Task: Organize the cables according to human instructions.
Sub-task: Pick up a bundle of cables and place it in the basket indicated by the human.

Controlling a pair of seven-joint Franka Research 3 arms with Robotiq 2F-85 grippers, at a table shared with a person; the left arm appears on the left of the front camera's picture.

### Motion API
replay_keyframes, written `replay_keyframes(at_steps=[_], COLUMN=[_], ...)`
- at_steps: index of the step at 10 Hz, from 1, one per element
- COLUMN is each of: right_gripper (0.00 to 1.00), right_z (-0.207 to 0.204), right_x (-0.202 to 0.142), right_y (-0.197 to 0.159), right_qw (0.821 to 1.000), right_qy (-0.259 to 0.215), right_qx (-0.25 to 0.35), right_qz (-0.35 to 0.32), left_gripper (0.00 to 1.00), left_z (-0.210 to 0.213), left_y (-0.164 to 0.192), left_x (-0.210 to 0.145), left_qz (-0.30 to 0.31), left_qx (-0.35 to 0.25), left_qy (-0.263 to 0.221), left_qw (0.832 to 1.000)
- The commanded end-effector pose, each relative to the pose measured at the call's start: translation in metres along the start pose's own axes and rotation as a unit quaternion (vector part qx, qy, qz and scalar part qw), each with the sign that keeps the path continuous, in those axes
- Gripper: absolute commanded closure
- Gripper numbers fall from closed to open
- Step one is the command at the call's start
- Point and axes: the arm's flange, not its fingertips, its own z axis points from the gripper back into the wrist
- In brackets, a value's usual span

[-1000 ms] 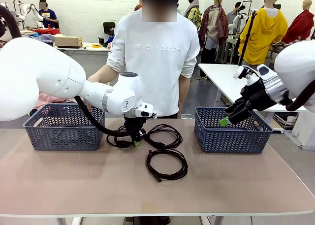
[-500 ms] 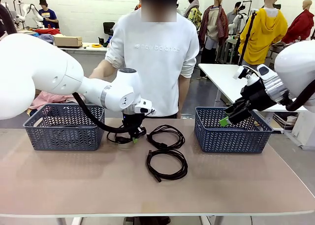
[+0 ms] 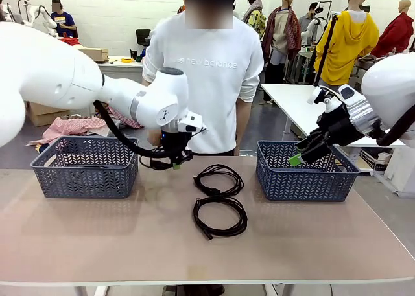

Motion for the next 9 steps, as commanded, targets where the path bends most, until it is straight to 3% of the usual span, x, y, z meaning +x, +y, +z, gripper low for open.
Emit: replay_keyframes(at_steps=[1,5,9], right_gripper=[0.0,0.0,0.0], right_z=[-0.001,-0.001,-0.001], right_x=[0.001,0.001,0.001], right_y=[-0.003,-0.003,-0.003], right_qw=[1.0,1.0,1.0], right_qy=[-0.017,-0.017,-0.017], right_qx=[0.006,0.006,0.006], right_qz=[0.005,0.005,0.005], left_gripper=[1.0,1.0,1.0], left_z=[0.041,0.117,0.141], left_y=[-0.002,0.007,0.037], left_x=[-0.006,-0.047,-0.119], left_qz=[-0.059,-0.175,-0.198], left_qx=[0.005,0.01,0.013], left_qy=[-0.013,0.005,0.004], left_qw=[0.998,0.985,0.98])
